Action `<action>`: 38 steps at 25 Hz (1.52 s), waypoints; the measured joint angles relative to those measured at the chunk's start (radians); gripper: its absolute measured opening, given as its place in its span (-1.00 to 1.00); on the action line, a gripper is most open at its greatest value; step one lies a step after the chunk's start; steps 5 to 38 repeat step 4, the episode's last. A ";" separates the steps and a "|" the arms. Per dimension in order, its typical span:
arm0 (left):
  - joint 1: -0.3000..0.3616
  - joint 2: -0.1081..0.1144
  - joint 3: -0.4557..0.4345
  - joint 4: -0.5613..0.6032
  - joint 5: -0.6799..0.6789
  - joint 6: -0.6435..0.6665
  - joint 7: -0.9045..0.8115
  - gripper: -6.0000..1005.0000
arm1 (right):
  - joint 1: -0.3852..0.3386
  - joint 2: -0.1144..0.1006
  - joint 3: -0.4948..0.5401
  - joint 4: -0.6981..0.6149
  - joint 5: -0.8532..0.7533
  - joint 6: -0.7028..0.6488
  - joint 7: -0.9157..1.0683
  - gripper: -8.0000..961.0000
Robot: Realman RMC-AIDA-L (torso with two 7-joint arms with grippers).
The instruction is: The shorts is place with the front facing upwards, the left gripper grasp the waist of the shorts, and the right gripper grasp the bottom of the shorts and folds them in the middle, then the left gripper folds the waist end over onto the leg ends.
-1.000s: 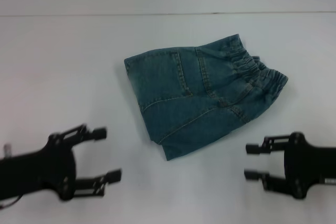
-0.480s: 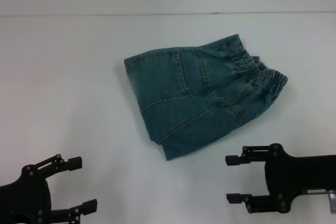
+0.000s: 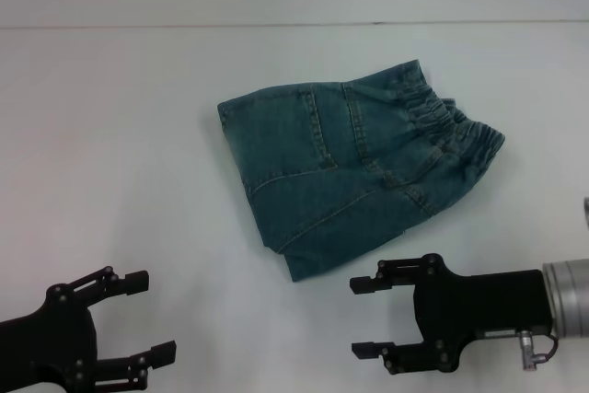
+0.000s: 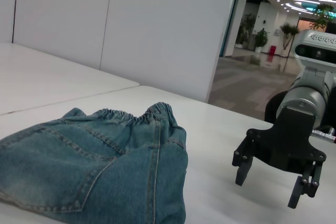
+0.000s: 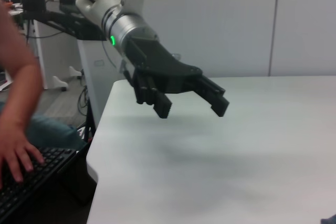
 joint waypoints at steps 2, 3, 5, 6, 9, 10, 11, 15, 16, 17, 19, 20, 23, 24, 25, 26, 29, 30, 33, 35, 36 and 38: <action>-0.002 0.001 -0.001 -0.001 0.009 -0.001 -0.002 0.87 | 0.006 0.000 -0.006 0.009 0.001 0.004 -0.004 0.48; -0.003 0.002 -0.003 -0.001 0.015 -0.001 -0.002 0.87 | 0.006 0.000 -0.005 0.009 0.001 0.004 -0.004 0.48; -0.004 0.003 -0.004 -0.001 0.018 -0.001 -0.002 0.87 | 0.006 0.000 -0.006 0.009 0.001 0.004 -0.005 0.48; -0.004 0.003 -0.004 -0.001 0.018 -0.001 -0.002 0.87 | 0.006 0.000 -0.006 0.009 0.001 0.004 -0.005 0.48; -0.004 0.003 -0.004 -0.001 0.018 -0.001 -0.002 0.87 | 0.006 0.000 -0.006 0.009 0.001 0.004 -0.005 0.48; -0.004 0.003 -0.004 -0.001 0.018 -0.001 -0.002 0.87 | 0.006 0.000 -0.006 0.009 0.001 0.004 -0.005 0.48; -0.004 0.003 -0.004 -0.001 0.018 -0.001 -0.002 0.87 | 0.006 0.000 -0.006 0.009 0.001 0.004 -0.005 0.48; -0.004 0.003 -0.004 -0.001 0.018 -0.001 -0.002 0.87 | 0.006 0.000 -0.006 0.009 0.001 0.004 -0.005 0.48; -0.004 0.003 -0.004 -0.001 0.018 -0.001 -0.002 0.87 | 0.006 0.000 -0.006 0.009 0.001 0.004 -0.005 0.48; -0.004 0.003 -0.004 -0.001 0.018 -0.001 -0.002 0.87 | 0.006 0.000 -0.006 0.009 0.001 0.004 -0.005 0.48; -0.004 0.003 -0.004 -0.001 0.018 -0.001 -0.002 0.87 | 0.006 0.000 -0.006 0.009 0.001 0.004 -0.005 0.48; -0.004 0.003 -0.004 -0.001 0.018 -0.001 -0.002 0.87 | 0.006 0.000 -0.006 0.009 0.001 0.004 -0.005 0.48; -0.004 0.003 -0.004 -0.001 0.018 -0.001 -0.002 0.87 | 0.006 0.000 -0.006 0.009 0.001 0.004 -0.005 0.48; -0.004 0.003 -0.004 -0.001 0.018 -0.001 -0.002 0.87 | 0.006 0.000 -0.006 0.009 0.001 0.004 -0.005 0.48; -0.004 0.003 -0.004 -0.001 0.018 -0.001 -0.002 0.87 | 0.006 0.000 -0.006 0.009 0.001 0.004 -0.005 0.48; -0.004 0.003 -0.004 -0.001 0.018 -0.001 -0.002 0.87 | 0.006 0.000 -0.006 0.009 0.001 0.004 -0.005 0.48; -0.004 0.003 -0.004 -0.001 0.018 -0.001 -0.002 0.87 | 0.006 0.000 -0.006 0.009 0.001 0.004 -0.005 0.48; -0.004 0.003 -0.004 -0.001 0.018 -0.001 -0.002 0.87 | 0.006 0.000 -0.006 0.009 0.001 0.004 -0.005 0.48; -0.004 0.003 -0.004 -0.001 0.018 -0.001 -0.002 0.87 | 0.006 0.000 -0.006 0.009 0.001 0.004 -0.005 0.48; -0.004 0.003 -0.004 -0.001 0.018 -0.001 -0.002 0.87 | 0.006 0.000 -0.006 0.009 0.001 0.004 -0.005 0.48; -0.004 0.003 -0.004 -0.001 0.018 -0.001 -0.002 0.87 | 0.006 0.000 -0.006 0.009 0.001 0.004 -0.005 0.48; -0.004 0.003 -0.004 -0.001 0.018 -0.001 -0.002 0.87 | 0.006 0.000 -0.006 0.009 0.001 0.004 -0.005 0.48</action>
